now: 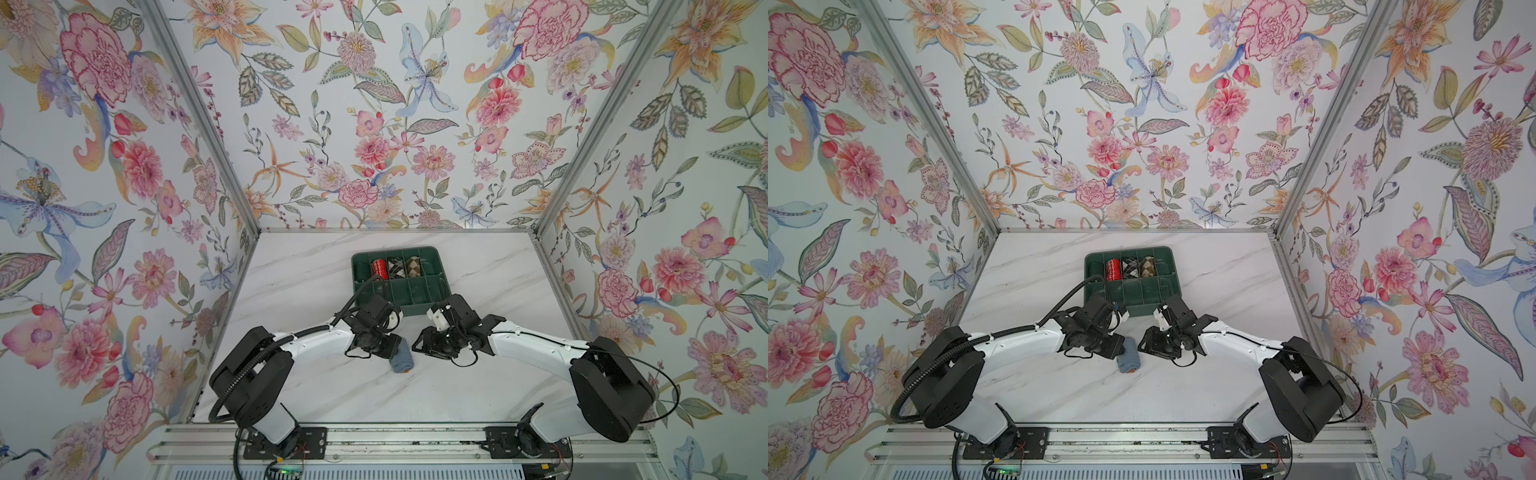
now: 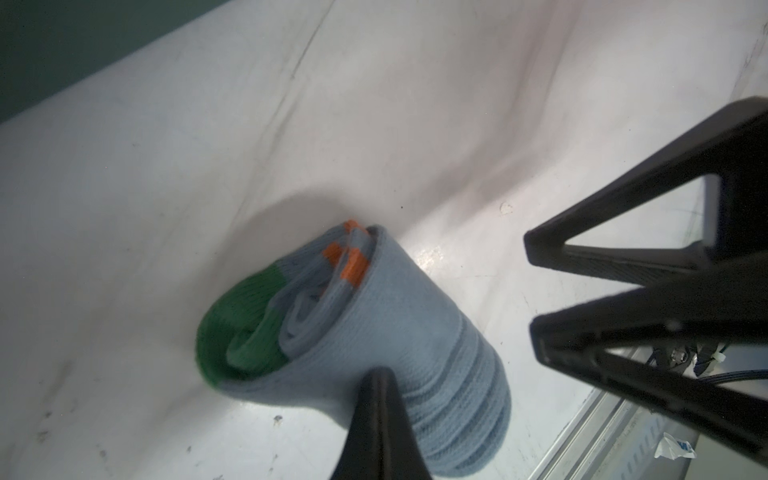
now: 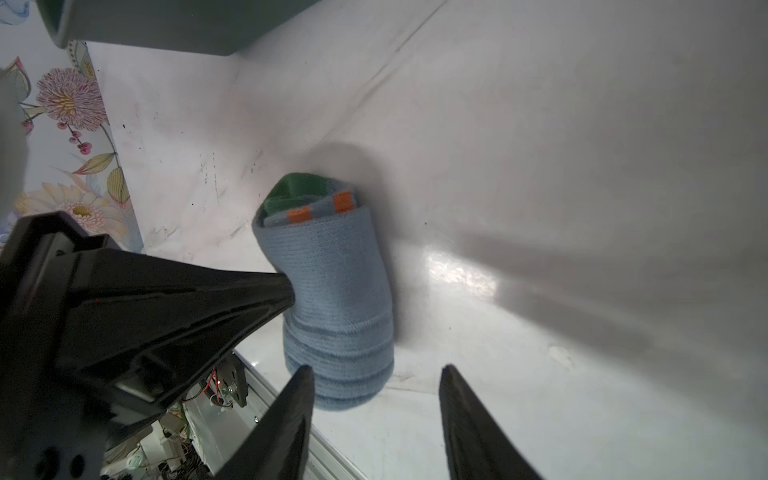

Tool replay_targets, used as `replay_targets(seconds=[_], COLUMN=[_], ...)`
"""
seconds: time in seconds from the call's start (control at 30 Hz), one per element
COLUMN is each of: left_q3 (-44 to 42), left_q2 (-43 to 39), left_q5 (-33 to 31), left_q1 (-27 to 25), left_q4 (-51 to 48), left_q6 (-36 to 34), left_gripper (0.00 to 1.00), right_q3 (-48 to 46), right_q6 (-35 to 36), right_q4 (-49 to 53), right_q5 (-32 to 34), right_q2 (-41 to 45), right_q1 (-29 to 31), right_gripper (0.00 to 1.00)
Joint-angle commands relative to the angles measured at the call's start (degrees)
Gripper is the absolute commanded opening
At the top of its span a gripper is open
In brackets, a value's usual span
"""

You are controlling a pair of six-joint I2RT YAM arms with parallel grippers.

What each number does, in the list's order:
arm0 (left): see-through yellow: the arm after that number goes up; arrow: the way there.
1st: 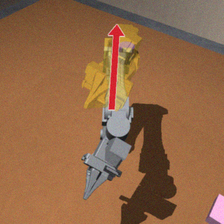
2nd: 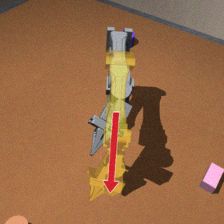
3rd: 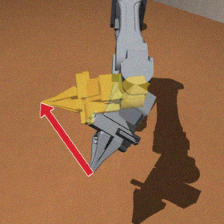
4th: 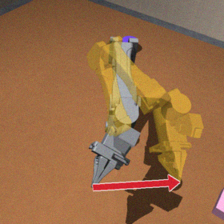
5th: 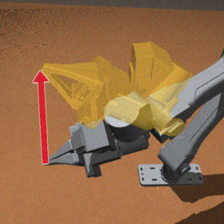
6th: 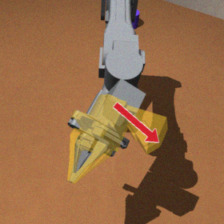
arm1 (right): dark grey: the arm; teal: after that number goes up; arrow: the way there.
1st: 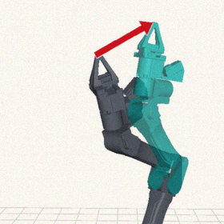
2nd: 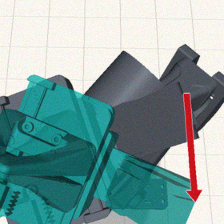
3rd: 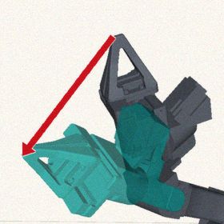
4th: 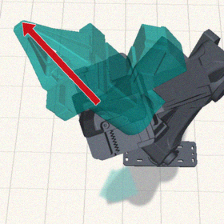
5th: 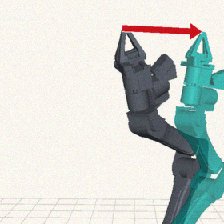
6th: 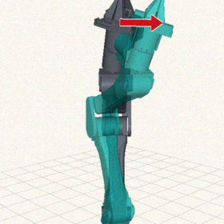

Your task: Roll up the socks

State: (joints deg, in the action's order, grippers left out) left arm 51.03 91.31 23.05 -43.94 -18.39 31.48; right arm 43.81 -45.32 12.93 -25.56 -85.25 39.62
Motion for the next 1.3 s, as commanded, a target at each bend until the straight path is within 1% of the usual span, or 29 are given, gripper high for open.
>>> replay_targets(seconds=[0.0,0.33,0.53,0.83,1.27], left_q3=[-1.35,-1.89,-2.03,-2.94,-4.61], left_q2=[0.32,-0.21,-0.25,-0.60,-1.04], left_q5=[-2.13,-2.04,-1.92,-1.34,-0.02], left_q1=[0.74,1.17,1.46,2.06,2.80], left_q4=[-3.11,-2.82,-2.85,-2.27,-0.99], left_q6=[-1.25,-1.33,-1.50,-1.60,-1.51], left_gripper=[0.00,0.00,0.00,0.00,0.00], right_q3=[-1.05,-1.46,-1.27,0.38,1.70], right_q6=[-1.30,-2.91,-3.43,-3.83,-4.55], right_q4=[-3.92,-10.01,-12.88,-14.15,-16.04], right_q5=[-2.63,-5.23,-6.15,-6.26,-6.26], right_q2=[-1.41,-5.54,-8.82,-11.84,-14.06], right_q1=[0.11,1.23,2.13,4.02,5.11], right_gripper=[0.51,0.53,0.55,0.55,0.55])
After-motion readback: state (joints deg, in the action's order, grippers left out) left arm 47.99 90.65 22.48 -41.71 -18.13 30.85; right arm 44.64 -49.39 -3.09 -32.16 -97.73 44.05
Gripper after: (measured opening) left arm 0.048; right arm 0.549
